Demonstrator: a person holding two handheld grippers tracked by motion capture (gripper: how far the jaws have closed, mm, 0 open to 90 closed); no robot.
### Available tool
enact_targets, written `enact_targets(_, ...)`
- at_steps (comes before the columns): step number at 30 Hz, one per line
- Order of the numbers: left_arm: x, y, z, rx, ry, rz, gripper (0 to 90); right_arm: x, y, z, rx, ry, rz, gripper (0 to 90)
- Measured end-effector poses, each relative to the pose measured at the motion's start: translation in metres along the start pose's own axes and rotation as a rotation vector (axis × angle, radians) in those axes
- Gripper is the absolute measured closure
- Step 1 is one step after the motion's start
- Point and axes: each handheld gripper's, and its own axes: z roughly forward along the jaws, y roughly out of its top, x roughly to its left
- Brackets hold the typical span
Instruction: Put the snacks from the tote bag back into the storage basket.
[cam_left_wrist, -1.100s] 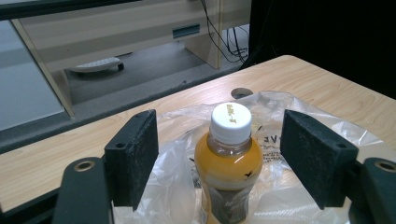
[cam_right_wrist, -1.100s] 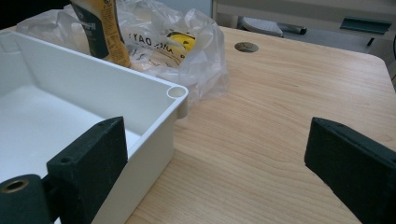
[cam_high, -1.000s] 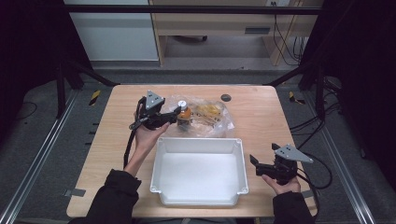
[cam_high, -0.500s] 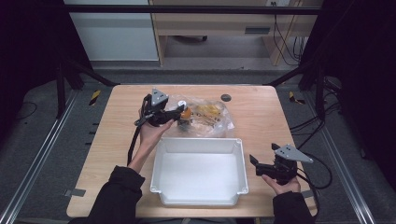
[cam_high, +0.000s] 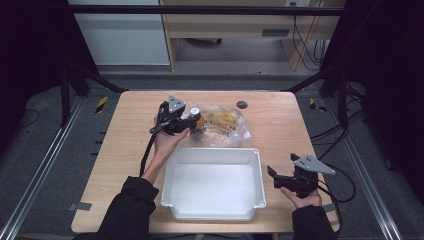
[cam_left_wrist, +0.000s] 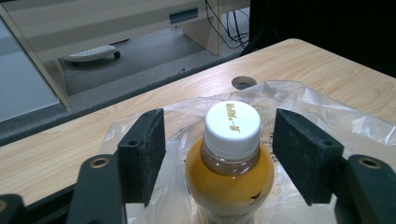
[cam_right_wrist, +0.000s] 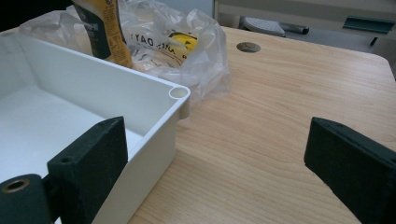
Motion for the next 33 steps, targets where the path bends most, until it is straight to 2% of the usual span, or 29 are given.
enact_targets(6, 0.001, -0.003, 0.006, 0.014, -0.009, -0.012, 42.2, 0.0, 0.0, 0.0, 0.001, 0.001, -0.001, 6.5)
enact_targets(8, 0.001, -0.003, 0.007, 0.009, -0.015, -0.018, 43.5, 0.0, 0.0, 0.0, 0.0, 0.0, -0.002, 6.5)
enact_targets(13, -0.002, -0.004, 0.011, 0.004, -0.009, 0.0, 48.0, 0.0, 0.0, 0.0, 0.001, 0.0, 0.0, 6.5)
enact_targets(22, -0.003, -0.006, 0.017, -0.011, -0.019, -0.021, 53.4, 0.0, 0.0, 0.0, 0.0, 0.0, -0.001, 6.5)
enact_targets(27, -0.005, -0.007, 0.019, -0.015, -0.023, -0.015, 57.5, 0.0, 0.0, 0.0, 0.0, 0.001, -0.001, 6.5)
enact_targets(33, -0.005, -0.006, 0.02, -0.014, -0.019, -0.021, 58.3, 0.0, 0.0, 0.0, 0.0, 0.0, -0.002, 6.5)
